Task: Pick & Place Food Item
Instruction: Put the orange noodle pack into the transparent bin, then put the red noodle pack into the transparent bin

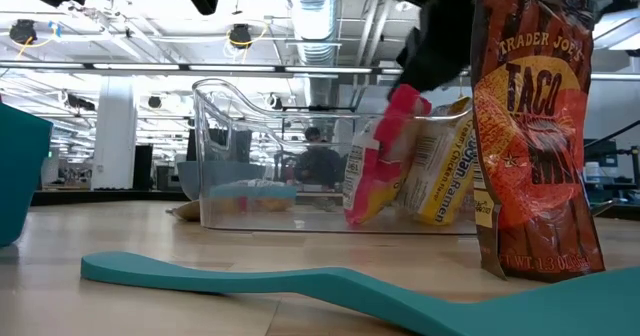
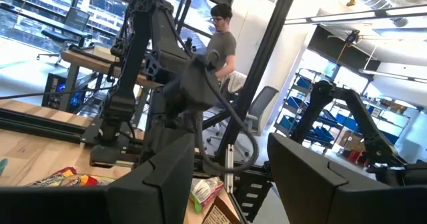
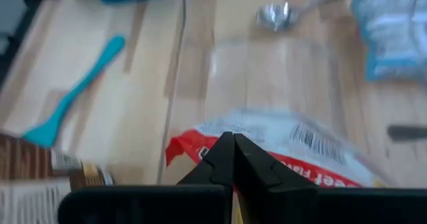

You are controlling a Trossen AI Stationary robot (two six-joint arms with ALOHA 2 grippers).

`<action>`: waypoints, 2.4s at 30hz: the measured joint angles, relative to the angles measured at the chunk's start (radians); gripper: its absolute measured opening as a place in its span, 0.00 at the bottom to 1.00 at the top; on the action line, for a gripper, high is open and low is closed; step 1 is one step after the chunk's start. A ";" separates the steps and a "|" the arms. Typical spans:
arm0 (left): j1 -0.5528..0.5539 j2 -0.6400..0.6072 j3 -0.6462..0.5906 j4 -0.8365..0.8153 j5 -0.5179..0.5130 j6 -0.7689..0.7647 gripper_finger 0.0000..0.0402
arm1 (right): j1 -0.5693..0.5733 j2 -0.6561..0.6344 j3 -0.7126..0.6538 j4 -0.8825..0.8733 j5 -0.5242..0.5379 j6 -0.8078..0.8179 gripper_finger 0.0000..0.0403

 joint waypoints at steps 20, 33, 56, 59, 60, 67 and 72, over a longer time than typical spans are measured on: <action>0.000 0.000 0.000 0.000 0.000 0.000 0.46 | 0.030 0.000 0.151 -0.302 0.191 0.047 0.00; 0.000 0.000 0.000 0.000 0.000 0.000 0.46 | 0.109 0.000 0.201 -0.413 0.250 0.047 0.00; 0.000 0.000 0.000 0.000 0.000 -0.001 0.46 | 0.279 -0.068 0.198 -0.704 0.522 0.345 0.00; 0.000 0.000 0.000 0.000 0.000 -0.001 0.46 | 0.300 -0.142 0.176 -0.694 0.596 0.361 0.00; 0.000 0.000 0.000 0.000 0.000 -0.001 0.46 | 0.306 -0.167 0.163 -0.694 0.614 0.371 0.00; 0.000 0.000 0.000 0.000 0.000 -0.001 0.46 | 0.326 -0.367 0.031 -0.534 0.652 0.395 0.00; 0.000 0.000 0.000 0.000 0.000 -0.001 0.46 | 0.320 -0.505 -0.085 -0.425 0.651 0.396 0.00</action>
